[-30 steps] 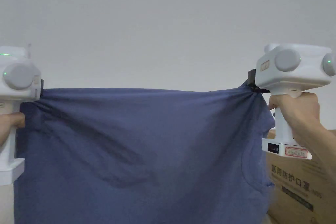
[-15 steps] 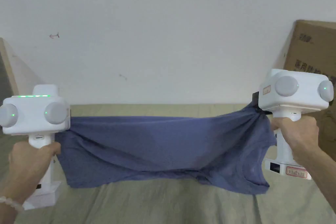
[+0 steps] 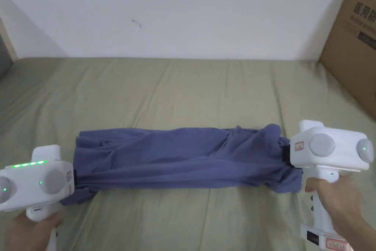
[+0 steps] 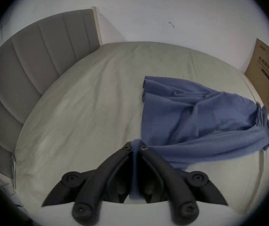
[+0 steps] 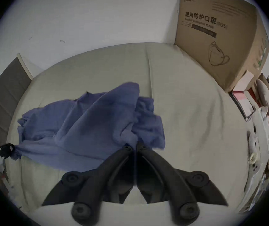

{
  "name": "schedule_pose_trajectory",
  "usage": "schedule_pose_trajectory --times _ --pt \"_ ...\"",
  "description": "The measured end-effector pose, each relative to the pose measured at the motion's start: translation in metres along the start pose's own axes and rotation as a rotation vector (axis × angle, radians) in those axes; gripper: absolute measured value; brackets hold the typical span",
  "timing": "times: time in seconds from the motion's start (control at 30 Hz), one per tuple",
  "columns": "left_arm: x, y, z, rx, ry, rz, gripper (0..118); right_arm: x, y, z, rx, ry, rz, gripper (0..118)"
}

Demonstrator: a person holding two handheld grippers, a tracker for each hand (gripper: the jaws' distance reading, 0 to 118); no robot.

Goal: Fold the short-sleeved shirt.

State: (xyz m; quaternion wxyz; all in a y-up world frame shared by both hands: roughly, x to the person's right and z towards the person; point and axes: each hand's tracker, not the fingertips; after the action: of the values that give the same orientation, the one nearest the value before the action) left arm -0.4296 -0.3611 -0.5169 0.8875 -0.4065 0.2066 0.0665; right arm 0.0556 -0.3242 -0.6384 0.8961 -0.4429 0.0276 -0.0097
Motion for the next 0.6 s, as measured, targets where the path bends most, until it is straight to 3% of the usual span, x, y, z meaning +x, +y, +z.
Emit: schedule_pose_trajectory --times 0.17,0.3,0.6 --pt "-0.018 -0.052 0.068 0.046 -0.04 -0.002 2 0.014 -0.066 0.059 0.015 0.008 -0.001 2" --pt "-0.037 -0.102 0.122 0.092 -0.035 -0.084 2 0.034 -0.124 0.098 0.01 0.024 -0.01 2" --pt "-0.092 -0.223 0.209 0.004 -0.034 -0.11 2 0.06 -0.287 0.182 -0.079 0.037 -0.087 2"
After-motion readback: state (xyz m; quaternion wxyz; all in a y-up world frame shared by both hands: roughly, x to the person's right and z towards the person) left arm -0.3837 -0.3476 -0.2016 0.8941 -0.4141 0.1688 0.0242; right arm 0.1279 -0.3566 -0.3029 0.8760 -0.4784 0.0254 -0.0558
